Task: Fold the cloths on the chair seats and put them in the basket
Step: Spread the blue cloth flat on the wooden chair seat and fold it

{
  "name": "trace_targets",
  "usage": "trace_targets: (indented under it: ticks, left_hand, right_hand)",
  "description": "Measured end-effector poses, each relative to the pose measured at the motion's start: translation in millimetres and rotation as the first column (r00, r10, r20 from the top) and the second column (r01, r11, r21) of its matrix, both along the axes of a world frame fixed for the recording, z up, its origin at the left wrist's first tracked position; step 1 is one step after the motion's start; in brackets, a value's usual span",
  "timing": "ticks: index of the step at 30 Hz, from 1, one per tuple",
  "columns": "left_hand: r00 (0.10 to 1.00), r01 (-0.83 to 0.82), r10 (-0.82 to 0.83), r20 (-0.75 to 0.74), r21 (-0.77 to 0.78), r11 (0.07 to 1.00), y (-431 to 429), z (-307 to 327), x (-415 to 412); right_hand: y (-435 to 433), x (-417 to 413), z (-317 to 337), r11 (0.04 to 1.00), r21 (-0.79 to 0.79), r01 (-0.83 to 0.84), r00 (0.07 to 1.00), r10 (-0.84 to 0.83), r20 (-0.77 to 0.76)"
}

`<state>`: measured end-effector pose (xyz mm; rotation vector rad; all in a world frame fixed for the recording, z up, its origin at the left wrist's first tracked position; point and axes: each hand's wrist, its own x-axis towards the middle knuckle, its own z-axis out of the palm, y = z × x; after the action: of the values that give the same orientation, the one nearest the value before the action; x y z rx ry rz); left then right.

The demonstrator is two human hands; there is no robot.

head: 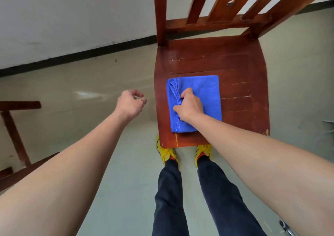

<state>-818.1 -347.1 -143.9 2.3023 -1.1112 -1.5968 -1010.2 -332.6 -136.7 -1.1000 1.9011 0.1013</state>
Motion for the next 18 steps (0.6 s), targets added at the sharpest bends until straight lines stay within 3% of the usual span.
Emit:
trace_targets:
  ticks: [3,6,10,14,18]
  left_hand:
    - [1.0,-0.01,0.01,-0.02,-0.008,1.0,-2.0,-0.2,-1.2]
    - [0.997,-0.049,0.046,-0.062,-0.048,0.998,-5.4,8.5,-18.0]
    - [0.977,0.013,-0.033,-0.208,-0.097,0.995,-18.0,24.7,-61.5]
    - [0.94,0.157,-0.136,-0.312,0.045,0.987,-22.3,19.1,-97.9]
    - [0.976,0.053,-0.034,-0.217,0.082,0.995,-24.0,3.5,-95.6]
  right_hand:
    - [4.4,3.2,-3.9,1.0,0.013,-0.014,0.997,0.013,0.077]
    - [4.0,-16.7,4.1,0.946,0.055,0.321,0.905,-0.323,0.278]
    - [5.0,-61.9,12.9,0.786,0.012,0.618,0.755,-0.597,0.273]
    - [11.7,-82.7,5.3,0.773,0.155,0.615,0.723,-0.632,0.279]
    - [16.3,-94.1,-1.6,0.786,0.125,0.606,0.724,-0.61,0.322]
